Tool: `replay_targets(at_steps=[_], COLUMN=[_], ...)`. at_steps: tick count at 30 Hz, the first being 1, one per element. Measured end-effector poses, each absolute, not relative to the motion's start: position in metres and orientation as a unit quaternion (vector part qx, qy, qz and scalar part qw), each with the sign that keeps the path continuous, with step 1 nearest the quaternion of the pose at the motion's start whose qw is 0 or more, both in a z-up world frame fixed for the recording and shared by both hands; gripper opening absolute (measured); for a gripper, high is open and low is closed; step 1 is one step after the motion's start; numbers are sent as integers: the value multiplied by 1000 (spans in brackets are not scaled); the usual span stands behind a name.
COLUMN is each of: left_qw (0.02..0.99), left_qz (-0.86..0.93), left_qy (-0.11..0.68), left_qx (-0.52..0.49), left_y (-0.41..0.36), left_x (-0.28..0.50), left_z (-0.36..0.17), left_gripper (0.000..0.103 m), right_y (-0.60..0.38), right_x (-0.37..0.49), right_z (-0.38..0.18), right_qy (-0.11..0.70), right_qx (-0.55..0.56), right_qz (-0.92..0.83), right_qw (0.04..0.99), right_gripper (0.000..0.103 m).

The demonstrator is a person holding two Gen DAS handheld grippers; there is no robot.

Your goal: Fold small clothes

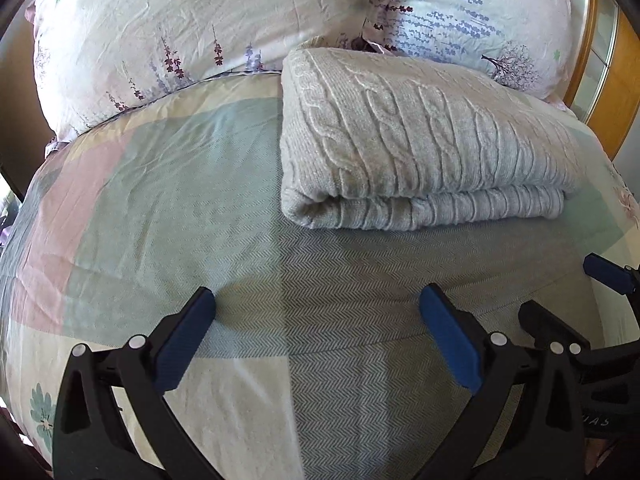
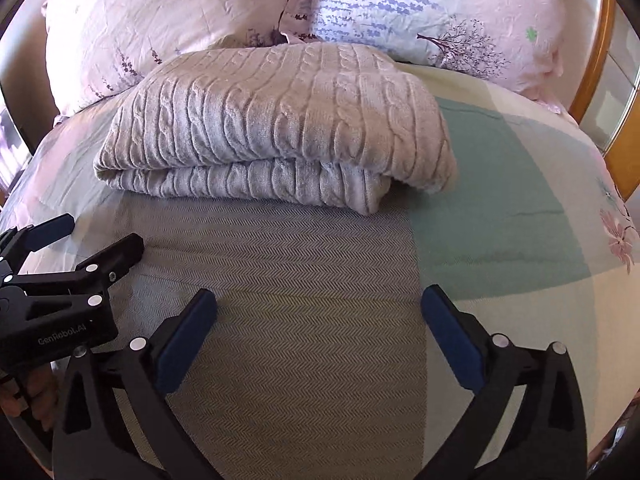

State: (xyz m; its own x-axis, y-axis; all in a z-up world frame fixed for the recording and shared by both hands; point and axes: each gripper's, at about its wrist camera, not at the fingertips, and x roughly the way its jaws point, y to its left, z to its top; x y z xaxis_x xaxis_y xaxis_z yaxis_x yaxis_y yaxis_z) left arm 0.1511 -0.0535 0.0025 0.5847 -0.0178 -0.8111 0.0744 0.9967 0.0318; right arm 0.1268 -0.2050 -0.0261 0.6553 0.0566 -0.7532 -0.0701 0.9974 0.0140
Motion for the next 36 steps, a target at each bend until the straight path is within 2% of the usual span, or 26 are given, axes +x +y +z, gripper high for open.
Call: replay_targets(at_steps=[36], left_qw=[891], left_qz=[-27], left_qy=[452], left_qx=[29], left_y=[-53], left_x=[149], left_z=[2], left_gripper=[101], right_y=[-205], right_x=[126], right_z=[-27], right_qy=[403], right_qx=[-6], right_qz=[32], right_qw=[915], right_gripper=[102])
